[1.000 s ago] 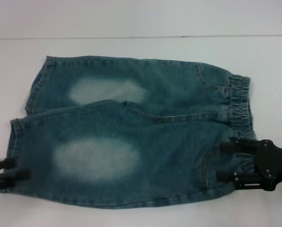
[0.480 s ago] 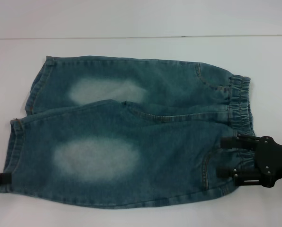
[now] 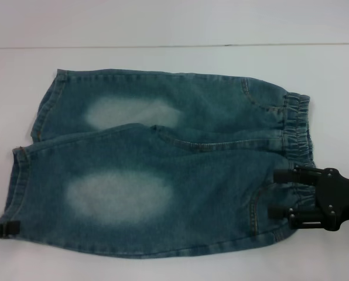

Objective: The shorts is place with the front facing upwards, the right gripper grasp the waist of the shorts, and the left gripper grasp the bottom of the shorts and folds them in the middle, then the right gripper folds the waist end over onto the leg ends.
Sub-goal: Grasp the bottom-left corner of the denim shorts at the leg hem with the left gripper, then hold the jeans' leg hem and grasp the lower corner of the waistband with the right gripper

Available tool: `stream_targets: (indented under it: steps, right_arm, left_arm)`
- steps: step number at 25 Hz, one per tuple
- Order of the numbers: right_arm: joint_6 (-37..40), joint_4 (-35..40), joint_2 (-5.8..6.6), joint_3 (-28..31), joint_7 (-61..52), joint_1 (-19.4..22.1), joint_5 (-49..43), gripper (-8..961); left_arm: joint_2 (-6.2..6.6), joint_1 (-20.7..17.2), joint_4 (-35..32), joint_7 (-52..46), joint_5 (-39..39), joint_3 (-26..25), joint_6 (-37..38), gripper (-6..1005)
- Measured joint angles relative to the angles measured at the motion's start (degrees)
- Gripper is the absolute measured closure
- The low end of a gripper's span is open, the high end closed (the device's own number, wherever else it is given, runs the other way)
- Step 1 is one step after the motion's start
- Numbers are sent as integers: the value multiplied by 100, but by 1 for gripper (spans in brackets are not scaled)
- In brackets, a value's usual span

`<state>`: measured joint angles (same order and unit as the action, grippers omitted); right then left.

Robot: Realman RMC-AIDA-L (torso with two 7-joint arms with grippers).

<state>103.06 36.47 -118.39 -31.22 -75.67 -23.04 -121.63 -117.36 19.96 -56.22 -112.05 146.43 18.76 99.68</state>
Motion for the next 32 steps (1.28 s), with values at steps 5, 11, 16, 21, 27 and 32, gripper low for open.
stream_targets:
  steps: [5, 11, 16, 21, 27, 32]
  right_arm:
    - [-35, -1, -2, 2, 0, -4, 0, 52]
    - [-66, -7, -8, 19, 0, 16, 3, 57]
    - [-67, -8, -9, 109, -1, 21, 6, 60]
    - [-67, -9, -9, 136, -1, 19, 9, 64]
    - [-67, -8, -2, 150, -1, 17, 9, 69]
    - [-65, -8, 0, 183, -1, 7, 12, 73]
  left_arm:
    - [-59, 16, -1, 0, 86, 50, -118, 173]
    - [-112, 12, -4, 28, 88, 313, -139, 210]
    - [-208, -19, -65, 62, 62, 463, -332, 240]
    - [-208, -18, -53, 65, 30, 433, -392, 332]
    - [-205, 9, -57, 68, 21, 419, -380, 574]
    - [-193, 16, -56, 69, 11, 417, -359, 772]
